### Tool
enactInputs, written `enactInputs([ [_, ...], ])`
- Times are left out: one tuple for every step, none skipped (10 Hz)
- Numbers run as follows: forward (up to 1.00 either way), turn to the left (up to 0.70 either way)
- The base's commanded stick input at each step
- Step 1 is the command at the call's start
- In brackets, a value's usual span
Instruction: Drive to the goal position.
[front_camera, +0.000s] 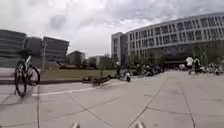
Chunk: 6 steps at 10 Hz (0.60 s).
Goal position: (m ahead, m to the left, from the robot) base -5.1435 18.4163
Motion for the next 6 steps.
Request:
enactInputs([
  [0.00,0.69],
  [0.00,0.69],
  [0.00,0.69],
  [0.00,0.69],
  [0.00,0.69],
  [0.00,0.69],
])
